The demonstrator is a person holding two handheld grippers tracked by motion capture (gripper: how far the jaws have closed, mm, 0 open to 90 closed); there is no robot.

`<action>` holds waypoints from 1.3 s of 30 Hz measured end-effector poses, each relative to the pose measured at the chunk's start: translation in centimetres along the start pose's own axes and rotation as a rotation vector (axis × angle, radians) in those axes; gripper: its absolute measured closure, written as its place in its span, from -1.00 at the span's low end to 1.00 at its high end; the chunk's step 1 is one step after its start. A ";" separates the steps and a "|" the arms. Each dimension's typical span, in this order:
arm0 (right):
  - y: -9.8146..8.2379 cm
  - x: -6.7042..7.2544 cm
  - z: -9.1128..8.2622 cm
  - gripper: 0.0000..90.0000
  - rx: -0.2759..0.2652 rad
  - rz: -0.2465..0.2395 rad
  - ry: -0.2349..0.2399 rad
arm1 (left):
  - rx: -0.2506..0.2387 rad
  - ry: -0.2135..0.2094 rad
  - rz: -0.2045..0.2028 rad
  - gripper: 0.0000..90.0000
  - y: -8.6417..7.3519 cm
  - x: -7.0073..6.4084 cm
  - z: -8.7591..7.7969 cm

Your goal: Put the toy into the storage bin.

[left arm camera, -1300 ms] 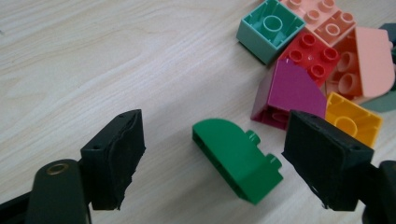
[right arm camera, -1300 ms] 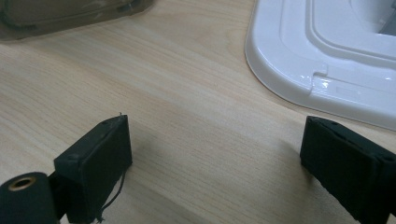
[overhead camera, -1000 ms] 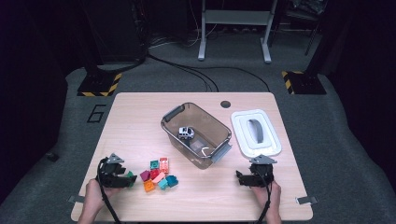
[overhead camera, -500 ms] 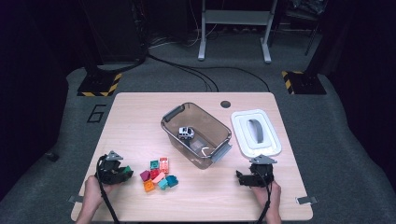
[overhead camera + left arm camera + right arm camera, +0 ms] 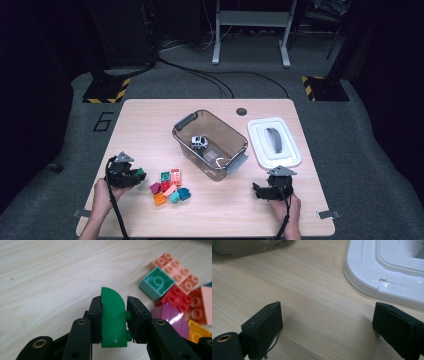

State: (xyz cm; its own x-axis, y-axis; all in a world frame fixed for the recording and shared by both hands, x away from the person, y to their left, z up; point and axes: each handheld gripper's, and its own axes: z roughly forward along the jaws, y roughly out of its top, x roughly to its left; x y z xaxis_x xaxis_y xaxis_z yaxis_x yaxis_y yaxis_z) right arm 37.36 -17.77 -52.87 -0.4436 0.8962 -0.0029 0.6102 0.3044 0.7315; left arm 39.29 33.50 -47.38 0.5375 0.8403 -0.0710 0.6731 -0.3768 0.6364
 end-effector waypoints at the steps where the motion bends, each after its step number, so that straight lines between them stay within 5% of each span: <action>1: 0.0 0.0 0.0 -0.81 0.000 0.000 0.000 | -0.001 -0.001 0.006 0.48 0.4 0.0 0.0; 39: 0.0 0.0 0.0 -0.81 -0.001 0.000 -0.001 | -0.096 -0.031 0.140 0.48 12.9 -2.2 -1.5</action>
State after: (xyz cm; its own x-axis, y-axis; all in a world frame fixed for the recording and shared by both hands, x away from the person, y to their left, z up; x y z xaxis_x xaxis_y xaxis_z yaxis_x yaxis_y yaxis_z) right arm 37.36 -17.77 -52.88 -0.4434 0.8963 -0.0035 0.6091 0.3042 0.7324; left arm 46.04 27.41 -37.90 0.6390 0.7692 0.0005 0.5399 -0.4490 0.7120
